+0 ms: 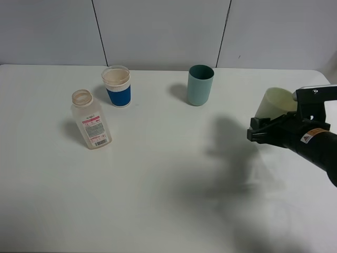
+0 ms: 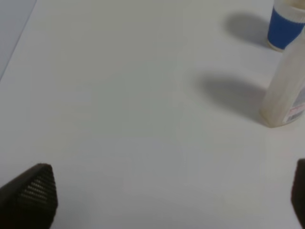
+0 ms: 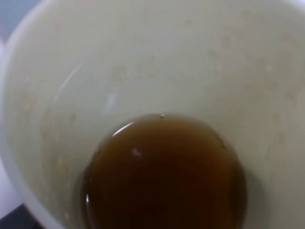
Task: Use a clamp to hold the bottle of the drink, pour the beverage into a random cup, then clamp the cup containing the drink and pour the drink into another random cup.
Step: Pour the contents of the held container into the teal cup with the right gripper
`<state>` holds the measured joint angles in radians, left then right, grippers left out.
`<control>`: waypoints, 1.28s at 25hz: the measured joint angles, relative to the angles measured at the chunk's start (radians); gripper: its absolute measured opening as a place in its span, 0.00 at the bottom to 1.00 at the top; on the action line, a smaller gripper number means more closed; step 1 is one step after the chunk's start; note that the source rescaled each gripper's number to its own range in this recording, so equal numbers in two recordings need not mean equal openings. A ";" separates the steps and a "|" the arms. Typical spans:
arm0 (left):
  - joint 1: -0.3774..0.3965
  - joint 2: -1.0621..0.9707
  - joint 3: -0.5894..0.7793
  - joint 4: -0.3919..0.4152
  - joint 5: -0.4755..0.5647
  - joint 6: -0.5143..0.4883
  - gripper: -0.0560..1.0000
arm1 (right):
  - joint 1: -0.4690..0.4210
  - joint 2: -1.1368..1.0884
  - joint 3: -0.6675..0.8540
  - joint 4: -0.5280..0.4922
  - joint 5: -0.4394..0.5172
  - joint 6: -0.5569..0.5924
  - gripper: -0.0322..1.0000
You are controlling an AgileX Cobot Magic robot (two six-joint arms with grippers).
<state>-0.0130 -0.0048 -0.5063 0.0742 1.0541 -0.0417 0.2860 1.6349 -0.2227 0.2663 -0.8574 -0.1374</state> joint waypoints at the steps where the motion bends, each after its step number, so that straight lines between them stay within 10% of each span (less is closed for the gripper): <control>1: 0.000 0.000 0.000 0.000 0.000 0.000 1.00 | -0.027 -0.003 -0.009 -0.022 0.020 0.001 0.03; 12: 0.000 0.000 0.000 0.000 0.000 0.000 1.00 | -0.237 -0.008 -0.265 -0.572 0.319 0.385 0.03; 24: 0.000 0.000 0.000 0.000 0.000 0.000 1.00 | -0.236 -0.008 -0.595 -1.299 0.720 1.034 0.03; 32: 0.000 0.000 0.000 0.000 0.000 0.000 1.00 | -0.174 0.004 -0.702 -1.580 0.899 1.272 0.03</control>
<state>-0.0130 -0.0048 -0.5063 0.0742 1.0541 -0.0417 0.1120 1.6393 -0.9245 -1.3137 0.0414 1.1349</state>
